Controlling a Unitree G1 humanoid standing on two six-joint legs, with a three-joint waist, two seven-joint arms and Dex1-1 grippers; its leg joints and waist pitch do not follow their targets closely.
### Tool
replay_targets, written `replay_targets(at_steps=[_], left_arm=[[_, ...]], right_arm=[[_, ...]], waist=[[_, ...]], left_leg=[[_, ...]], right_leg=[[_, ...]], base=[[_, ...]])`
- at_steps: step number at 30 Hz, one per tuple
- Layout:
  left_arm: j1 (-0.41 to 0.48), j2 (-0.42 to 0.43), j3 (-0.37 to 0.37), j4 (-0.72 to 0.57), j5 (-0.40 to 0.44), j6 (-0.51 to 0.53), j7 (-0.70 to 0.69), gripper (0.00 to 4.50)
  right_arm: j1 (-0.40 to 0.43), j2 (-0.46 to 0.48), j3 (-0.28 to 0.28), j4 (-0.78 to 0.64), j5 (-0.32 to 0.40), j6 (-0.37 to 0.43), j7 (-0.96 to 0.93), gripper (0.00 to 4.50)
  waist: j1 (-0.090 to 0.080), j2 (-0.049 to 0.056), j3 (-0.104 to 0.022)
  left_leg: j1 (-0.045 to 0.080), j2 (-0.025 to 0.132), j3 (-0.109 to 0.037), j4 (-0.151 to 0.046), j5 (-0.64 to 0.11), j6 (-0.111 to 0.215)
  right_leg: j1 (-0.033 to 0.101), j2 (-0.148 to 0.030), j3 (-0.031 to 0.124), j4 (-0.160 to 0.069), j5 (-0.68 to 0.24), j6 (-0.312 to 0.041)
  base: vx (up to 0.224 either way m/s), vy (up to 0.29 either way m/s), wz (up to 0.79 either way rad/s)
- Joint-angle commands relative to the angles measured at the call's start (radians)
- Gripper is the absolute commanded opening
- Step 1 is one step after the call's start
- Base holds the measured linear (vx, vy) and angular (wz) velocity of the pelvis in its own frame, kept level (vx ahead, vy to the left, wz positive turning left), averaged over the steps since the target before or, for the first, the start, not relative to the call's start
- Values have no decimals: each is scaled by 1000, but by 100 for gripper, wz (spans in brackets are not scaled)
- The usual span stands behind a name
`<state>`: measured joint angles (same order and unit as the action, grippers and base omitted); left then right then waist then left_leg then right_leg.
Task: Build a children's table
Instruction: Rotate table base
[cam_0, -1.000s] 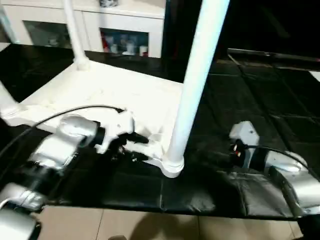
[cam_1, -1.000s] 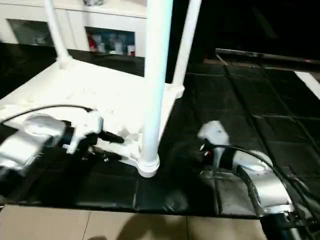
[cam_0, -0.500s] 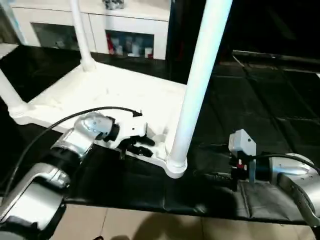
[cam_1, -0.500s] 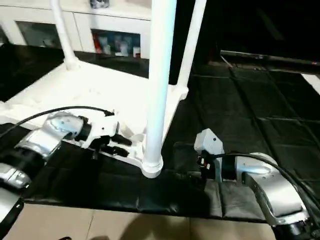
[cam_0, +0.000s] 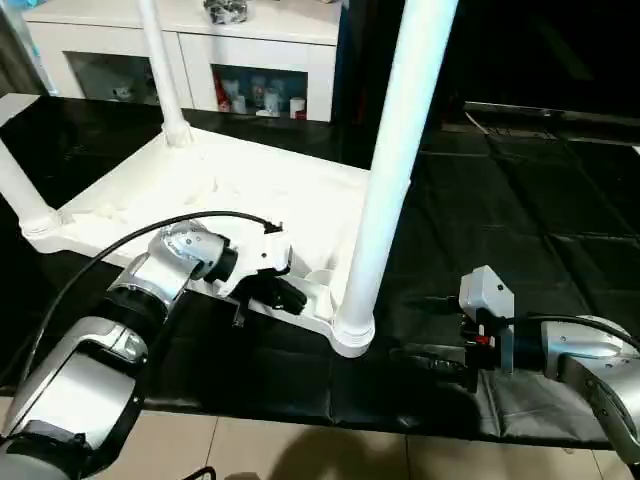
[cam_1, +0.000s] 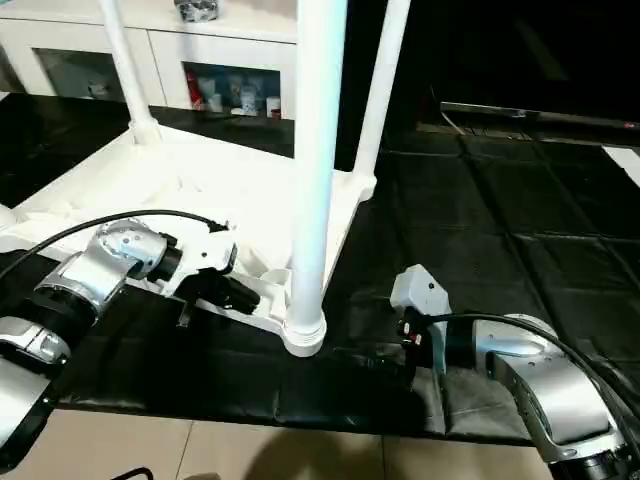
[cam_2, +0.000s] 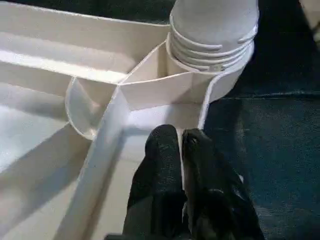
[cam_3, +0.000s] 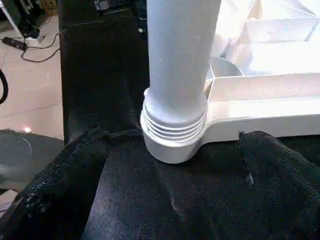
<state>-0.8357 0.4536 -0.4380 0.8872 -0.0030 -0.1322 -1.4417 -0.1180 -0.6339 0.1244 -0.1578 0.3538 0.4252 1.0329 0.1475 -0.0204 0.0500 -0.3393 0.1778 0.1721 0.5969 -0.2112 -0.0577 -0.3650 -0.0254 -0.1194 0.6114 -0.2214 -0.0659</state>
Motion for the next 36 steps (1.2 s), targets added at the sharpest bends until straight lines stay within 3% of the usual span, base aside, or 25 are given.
replay_targets(at_steps=[1,8,10,14,19,20,27,31,36], left_arm=[[-14,6,-1,0,9,19,-39,69],[0,9,-16,2,48,-5,-30,133],[-10,-9,-19,55,104,-90,94,133],[-20,-20,-20,83,121,-105,123,133],[-26,-35,-11,109,130,-108,117,133],[-26,-45,10,110,103,-104,87,107],[-24,-69,51,93,37,-39,3,57],[-28,-75,29,126,84,-34,6,33],[-32,-64,5,150,129,-35,0,10]], right_arm=[[-6,-14,-15,-23,5,6,-1,450],[-5,-8,-6,-29,9,11,-3,450],[-8,-3,-2,-33,8,13,-7,450],[-9,-4,-1,-35,10,14,-5,450],[-7,-6,-1,-33,10,11,-3,450],[-6,-6,-2,-30,9,9,-4,450],[-8,-3,0,-25,5,4,-7,450],[-15,1,5,-16,2,0,-5,450],[-23,2,7,-10,0,-4,-3,450]], waist=[[7,5,-65],[6,6,-65],[6,5,-64],[9,4,-66],[11,7,-66],[12,6,-66],[19,9,-69],[18,6,-71],[11,7,-67]], left_leg=[[-5,70,-30,-58,-50,67],[-5,73,-32,-59,-53,69],[-6,69,-31,-57,-60,71],[-5,69,-31,-58,-53,73],[-4,73,-32,-58,-56,71],[-5,72,-31,-57,-55,71],[-4,79,-33,-57,-44,70],[-8,78,-34,-55,-26,80],[-8,73,-34,-57,-44,78]], right_leg=[[58,-146,83,-82,-114,-33],[58,-145,82,-82,-118,-36],[58,-141,80,-86,-129,-23],[58,-141,79,-88,-146,7],[55,-146,81,-85,-118,-18],[57,-145,81,-85,-114,-19],[58,-152,83,-76,-60,-50],[60,-152,83,-71,-27,-53],[61,-148,79,-81,-85,-22]], base=[[0,0,0],[0,0,0],[0,0,0],[0,0,0],[0,0,0],[0,0,0],[0,0,0],[0,0,0],[0,0,0]])
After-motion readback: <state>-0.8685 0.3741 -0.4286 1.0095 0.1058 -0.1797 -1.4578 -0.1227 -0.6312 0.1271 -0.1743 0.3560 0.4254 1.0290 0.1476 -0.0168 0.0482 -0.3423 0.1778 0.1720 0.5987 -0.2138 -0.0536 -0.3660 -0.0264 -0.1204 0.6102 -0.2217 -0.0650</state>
